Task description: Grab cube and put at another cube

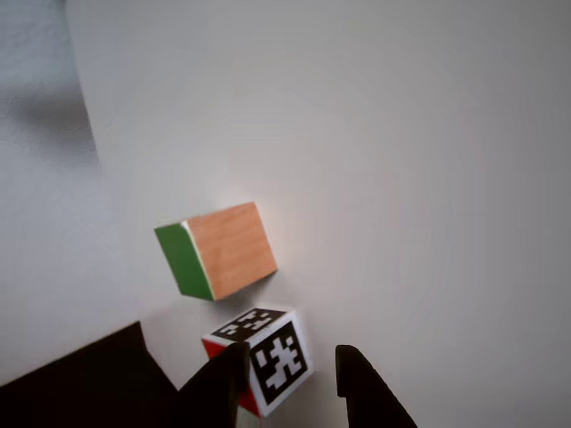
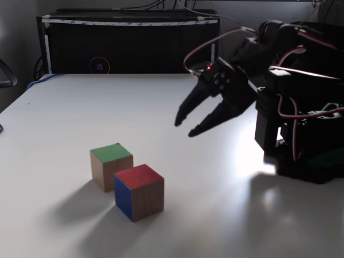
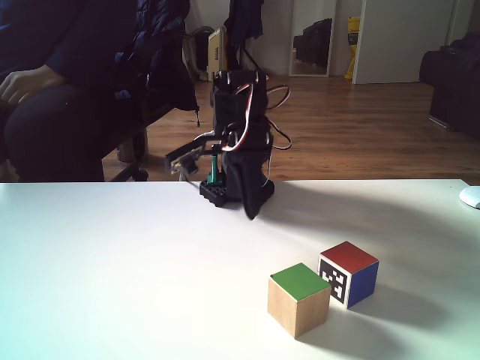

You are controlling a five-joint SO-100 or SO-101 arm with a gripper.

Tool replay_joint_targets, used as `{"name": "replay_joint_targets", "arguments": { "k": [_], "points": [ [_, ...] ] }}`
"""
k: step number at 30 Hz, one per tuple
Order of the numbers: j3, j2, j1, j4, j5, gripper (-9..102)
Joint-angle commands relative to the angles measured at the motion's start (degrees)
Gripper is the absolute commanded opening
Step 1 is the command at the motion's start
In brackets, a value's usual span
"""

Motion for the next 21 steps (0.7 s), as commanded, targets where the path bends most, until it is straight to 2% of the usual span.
{"name": "replay_joint_targets", "arguments": {
  "k": [1,8,15,21],
  "points": [
    [-7.73,-7.03,-2.37,-2.2,-0.26,21],
    [-27.95,-31.9,-1.58,-4.57,-2.99,26],
    [-47.37,-56.34,-2.37,0.53,-6.24,27],
    [-57.39,-72.33,-2.9,3.96,-9.49,27]
  ]
}}
